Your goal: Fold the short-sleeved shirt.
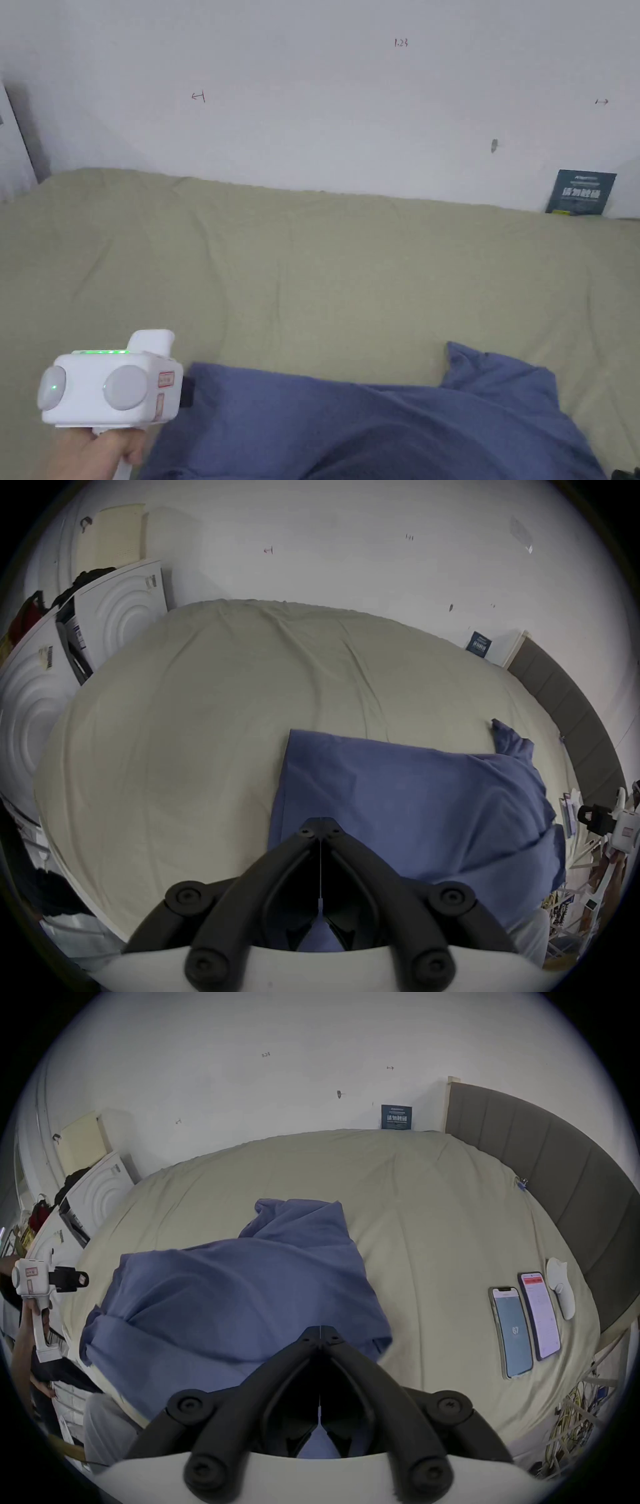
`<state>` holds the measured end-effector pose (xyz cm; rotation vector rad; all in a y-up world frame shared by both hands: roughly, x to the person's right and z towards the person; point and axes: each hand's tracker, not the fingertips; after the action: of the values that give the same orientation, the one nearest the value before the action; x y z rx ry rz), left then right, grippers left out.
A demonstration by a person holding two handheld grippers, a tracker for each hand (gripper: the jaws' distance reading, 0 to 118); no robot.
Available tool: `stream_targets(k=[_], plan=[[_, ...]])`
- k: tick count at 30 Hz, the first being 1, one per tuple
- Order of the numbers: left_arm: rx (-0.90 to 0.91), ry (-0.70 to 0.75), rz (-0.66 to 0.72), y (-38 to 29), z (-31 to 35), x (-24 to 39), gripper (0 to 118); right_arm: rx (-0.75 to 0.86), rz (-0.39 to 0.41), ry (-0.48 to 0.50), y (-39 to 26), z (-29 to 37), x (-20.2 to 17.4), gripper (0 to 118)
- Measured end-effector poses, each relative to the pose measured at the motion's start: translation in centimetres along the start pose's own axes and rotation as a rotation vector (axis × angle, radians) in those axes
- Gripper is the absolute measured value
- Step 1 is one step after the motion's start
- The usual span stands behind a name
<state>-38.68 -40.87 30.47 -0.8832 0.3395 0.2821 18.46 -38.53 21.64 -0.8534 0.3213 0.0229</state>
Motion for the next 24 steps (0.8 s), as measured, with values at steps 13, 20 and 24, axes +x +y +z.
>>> stream_targets(k=[13,20,24], plan=[[-0.159,0.058,-0.028,3.8,-10.7,0.8,110,-0.073,-0.005,-0.052,2.0,-5.4,3.4,0],[-0.138,0.060,-0.050,3.4,-8.1,1.3,0,-0.109,0.015,-0.060,3.9,-7.3,4.2,1],[-0.158,0.016,-0.052,3.7,-7.8,1.2,0,-0.152,0.026,-0.044,6.3,-9.3,4.3,118]])
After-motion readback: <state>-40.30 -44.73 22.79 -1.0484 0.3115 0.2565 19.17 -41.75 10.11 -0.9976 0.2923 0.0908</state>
